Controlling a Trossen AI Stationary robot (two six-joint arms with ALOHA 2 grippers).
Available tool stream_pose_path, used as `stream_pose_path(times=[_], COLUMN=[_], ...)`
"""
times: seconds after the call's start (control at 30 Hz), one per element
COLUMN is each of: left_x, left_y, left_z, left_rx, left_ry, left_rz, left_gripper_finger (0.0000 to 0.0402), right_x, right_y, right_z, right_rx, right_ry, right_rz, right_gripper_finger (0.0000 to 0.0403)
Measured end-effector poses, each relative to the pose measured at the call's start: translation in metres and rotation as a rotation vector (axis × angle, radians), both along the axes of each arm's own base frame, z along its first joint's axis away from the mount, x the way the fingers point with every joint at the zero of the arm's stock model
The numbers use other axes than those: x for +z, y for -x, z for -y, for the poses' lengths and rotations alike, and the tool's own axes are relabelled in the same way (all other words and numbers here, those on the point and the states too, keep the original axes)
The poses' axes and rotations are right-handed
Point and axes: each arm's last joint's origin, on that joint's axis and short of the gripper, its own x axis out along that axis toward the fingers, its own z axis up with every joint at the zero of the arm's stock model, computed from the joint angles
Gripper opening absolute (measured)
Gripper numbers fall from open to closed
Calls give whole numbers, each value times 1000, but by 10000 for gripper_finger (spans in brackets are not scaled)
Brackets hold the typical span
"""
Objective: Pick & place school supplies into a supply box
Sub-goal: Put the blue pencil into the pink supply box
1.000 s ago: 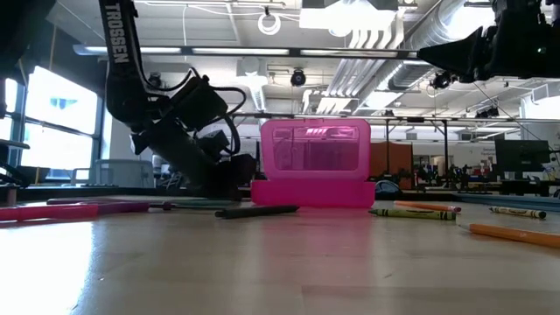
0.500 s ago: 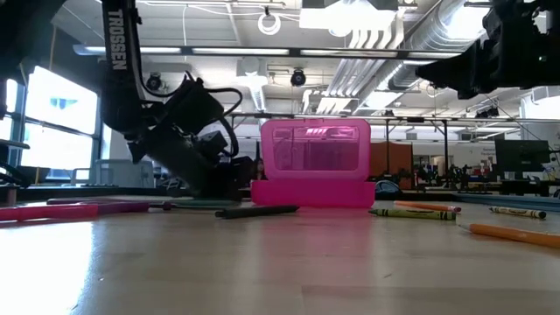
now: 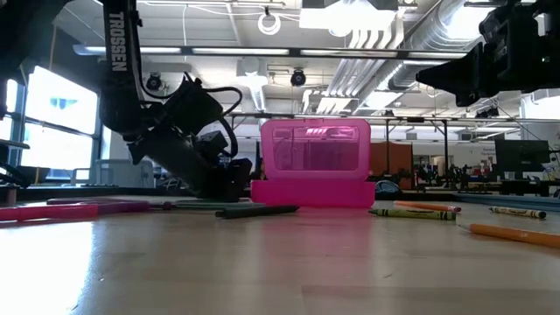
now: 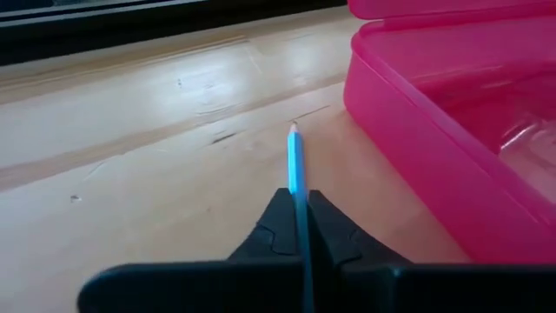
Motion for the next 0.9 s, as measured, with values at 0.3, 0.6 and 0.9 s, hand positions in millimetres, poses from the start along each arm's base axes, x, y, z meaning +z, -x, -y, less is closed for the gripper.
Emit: stream_pose_path(times=[0.3, 0.6, 0.9], left_x=[28, 90, 129], left_y=[-1, 13, 8], left_z=[-2, 2, 13], left_rx=[-96, -114, -512], left_ry=[-10, -48, 21], left_rz=[8, -10, 218], left_gripper_finger=[28, 30, 34], right_x=[0, 0, 0], right_y=[0, 0, 0], right_z=[0, 0, 0], right_rx=[0, 16, 16], right_ry=[0, -24, -16], right_rz=[-2, 4, 2], right_gripper_finger=[0, 0, 0])
